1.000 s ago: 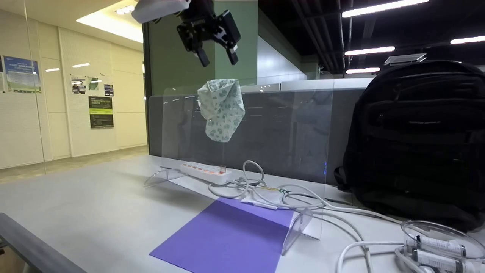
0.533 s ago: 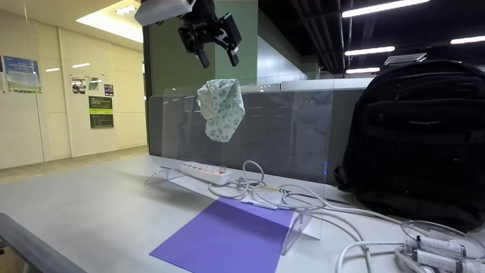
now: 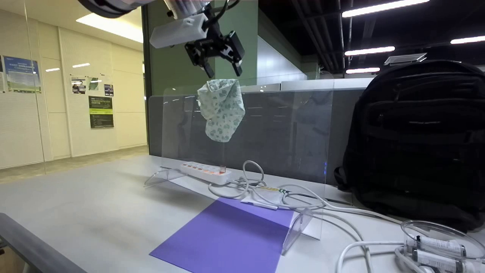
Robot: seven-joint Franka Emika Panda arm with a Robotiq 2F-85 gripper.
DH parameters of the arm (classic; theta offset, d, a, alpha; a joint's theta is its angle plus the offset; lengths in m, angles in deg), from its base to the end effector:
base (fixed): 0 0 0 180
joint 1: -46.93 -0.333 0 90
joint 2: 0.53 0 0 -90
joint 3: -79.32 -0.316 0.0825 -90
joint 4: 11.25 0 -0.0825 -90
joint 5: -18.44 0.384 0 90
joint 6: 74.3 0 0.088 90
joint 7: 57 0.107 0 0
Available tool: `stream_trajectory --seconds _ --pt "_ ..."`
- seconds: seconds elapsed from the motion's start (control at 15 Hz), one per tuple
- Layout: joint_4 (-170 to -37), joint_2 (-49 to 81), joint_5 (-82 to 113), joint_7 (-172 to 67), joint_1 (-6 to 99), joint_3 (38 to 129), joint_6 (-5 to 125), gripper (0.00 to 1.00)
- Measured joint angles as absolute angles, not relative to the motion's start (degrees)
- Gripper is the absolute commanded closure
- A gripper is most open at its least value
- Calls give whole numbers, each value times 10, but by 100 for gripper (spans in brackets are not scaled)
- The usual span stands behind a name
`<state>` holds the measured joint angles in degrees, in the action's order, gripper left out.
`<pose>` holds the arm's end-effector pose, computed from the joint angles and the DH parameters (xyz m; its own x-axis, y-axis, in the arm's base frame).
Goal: Drop the cloth from the transparent screen onto the table
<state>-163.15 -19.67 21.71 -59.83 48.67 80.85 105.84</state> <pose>0.4495 -0.0311 0.4505 0.6754 -0.0517 0.7357 -0.0609 -0.9980 -0.0143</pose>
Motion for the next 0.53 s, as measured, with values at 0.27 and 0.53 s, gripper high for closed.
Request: stream_trajectory --seconds 0.27,0.53 --pt "-1614 -147 220 -613 428 829 1114 0" --pt "-1602 -115 219 -616 358 871 1148 0"
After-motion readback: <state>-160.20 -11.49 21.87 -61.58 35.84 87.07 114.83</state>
